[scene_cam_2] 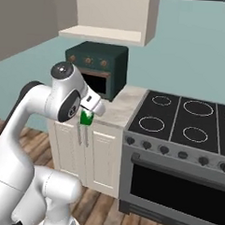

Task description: Pick the milk from the counter and place it in the open cabinet.

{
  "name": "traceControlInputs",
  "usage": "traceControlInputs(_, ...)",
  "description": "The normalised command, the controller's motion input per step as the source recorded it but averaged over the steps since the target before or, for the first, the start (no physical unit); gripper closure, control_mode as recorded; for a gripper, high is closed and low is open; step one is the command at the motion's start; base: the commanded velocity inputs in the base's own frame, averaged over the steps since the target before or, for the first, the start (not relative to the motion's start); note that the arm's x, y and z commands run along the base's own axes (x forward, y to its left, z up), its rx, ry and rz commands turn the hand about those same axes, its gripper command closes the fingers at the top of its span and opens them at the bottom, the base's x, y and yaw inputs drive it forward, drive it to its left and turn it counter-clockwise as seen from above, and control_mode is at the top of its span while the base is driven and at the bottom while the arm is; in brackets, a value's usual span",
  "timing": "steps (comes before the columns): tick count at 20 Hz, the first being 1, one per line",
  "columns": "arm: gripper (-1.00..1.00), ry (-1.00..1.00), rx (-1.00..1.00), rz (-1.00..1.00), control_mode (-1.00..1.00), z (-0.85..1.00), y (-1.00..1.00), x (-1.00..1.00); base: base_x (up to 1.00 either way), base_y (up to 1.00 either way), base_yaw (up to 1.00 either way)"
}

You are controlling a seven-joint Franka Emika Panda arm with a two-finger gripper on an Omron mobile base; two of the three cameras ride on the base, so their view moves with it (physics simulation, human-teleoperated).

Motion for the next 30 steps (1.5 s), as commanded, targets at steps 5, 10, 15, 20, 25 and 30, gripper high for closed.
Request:
traceControlInputs(5, 1.0, 0.0, 0.0, 0.0, 1.0, 0.0, 0.0, 0.0, 0.79, 0.0, -0.21)
traceControlInputs(10, 1.0, 0.0, 0.0, 0.0, 1.0, 0.0, 0.0, 0.0, 0.68, 0.32, -0.19)
traceControlInputs(15, 1.0, 0.0, 0.0, 0.0, 1.0, 0.0, 0.0, 0.0, 0.07, 0.54, -0.08)
traceControlInputs(20, 1.0, 0.0, 0.0, 0.0, 1.0, 0.0, 0.0, 0.0, 0.11, 0.27, 0.0)
traceControlInputs(25, 1.0, 0.0, 0.0, 0.0, 1.0, 0.0, 0.0, 0.0, 0.64, 0.04, 0.0)
traceControlInputs(30, 1.0, 0.0, 0.0, 0.0, 1.0, 0.0, 0.0, 0.0, 0.37, 0.08, 0.0)
